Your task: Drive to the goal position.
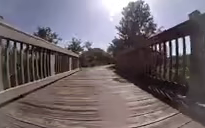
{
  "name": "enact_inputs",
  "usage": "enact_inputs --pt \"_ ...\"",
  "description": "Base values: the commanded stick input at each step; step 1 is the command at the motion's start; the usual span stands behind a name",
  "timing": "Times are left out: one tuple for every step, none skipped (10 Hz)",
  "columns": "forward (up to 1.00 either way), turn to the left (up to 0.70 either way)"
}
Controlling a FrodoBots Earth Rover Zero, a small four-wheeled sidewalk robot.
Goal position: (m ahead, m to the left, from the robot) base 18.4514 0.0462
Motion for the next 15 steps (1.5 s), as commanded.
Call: enact_inputs --pt "0.70 0.00" --pt "0.70 0.00" --pt "0.70 0.00" --pt "0.70 0.00" --pt "0.70 0.00" --pt "0.70 0.00" --pt "0.70 0.00" --pt "0.70 0.00" --pt "0.70 0.00" --pt "0.70 0.00" --pt "0.70 0.00" --pt "0.70 0.00" --pt "0.70 0.00" --pt "0.70 0.00" --pt "0.70 0.00"
